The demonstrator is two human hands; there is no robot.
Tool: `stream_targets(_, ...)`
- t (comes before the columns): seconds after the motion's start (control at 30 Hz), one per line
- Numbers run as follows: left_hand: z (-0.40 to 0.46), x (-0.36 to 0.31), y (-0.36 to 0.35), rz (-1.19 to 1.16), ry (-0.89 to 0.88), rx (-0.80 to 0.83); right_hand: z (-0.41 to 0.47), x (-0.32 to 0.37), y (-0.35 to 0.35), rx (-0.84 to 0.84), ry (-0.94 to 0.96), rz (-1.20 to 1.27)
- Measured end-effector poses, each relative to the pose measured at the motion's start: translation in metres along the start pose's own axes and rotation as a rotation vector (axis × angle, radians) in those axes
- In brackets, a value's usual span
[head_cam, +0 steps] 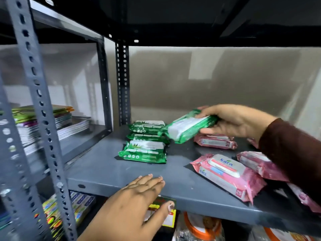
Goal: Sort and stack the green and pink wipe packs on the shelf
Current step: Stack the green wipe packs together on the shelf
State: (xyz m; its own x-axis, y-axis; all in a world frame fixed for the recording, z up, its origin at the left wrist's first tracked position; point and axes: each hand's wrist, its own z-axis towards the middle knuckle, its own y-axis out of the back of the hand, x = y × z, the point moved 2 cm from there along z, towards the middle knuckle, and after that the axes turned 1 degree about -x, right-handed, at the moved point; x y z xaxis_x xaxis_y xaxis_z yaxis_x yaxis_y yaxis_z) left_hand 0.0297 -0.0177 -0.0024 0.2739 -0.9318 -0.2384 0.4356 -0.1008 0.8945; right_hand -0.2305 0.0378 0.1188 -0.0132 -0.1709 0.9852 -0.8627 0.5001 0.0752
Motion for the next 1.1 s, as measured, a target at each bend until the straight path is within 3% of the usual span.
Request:
stream_targets(0.2, -0.013, 0.028, 0.006, 0.017, 0.053, -0.01, 0.039, -0.037, -0.077, 0.053, 0.036, 0.284)
stream_targets(0.3, -0.017, 0.035, 0.007, 0.007, 0.059, -0.026, 0.051, -0.049, -0.094, 0.006, 0.025, 0.274)
stream_targets(0.6, -0.021, 0.039, 0.005, -0.038, 0.074, -0.073, 0.047, -0.04, -0.083, -0.013, -0.033, -0.688)
stream_targets(0.7, -0.02, 0.038, 0.007, -0.033, 0.061, -0.076, 0.046, -0.024, -0.076, -0.117, 0.109, -1.016)
stream_targets(0.77, -0.019, 0.036, 0.011, -0.024, 0.07, -0.071, 0.045, -0.011, -0.076, -0.205, 0.341, -1.225)
stream_targets(0.8, -0.018, 0.036, 0.012, -0.027, 0.07, -0.071, 0.044, -0.005, -0.08, -0.156, 0.461, -1.219)
stream_targets(0.87, -0.019, 0.036, 0.011, -0.032, 0.058, -0.081, 0.042, 0.001, -0.092, 0.12, 0.578, -1.102)
stream_targets(0.97, -0.022, 0.035, 0.009, -0.006, 0.058, -0.124, 0.046, 0.002, -0.11, 0.402, 0.501, -1.09)
stream_targets(1.1, -0.025, 0.038, 0.004, 0.032, 0.048, -0.129, 0.048, 0.009, -0.124, 0.408, 0.433, -1.143)
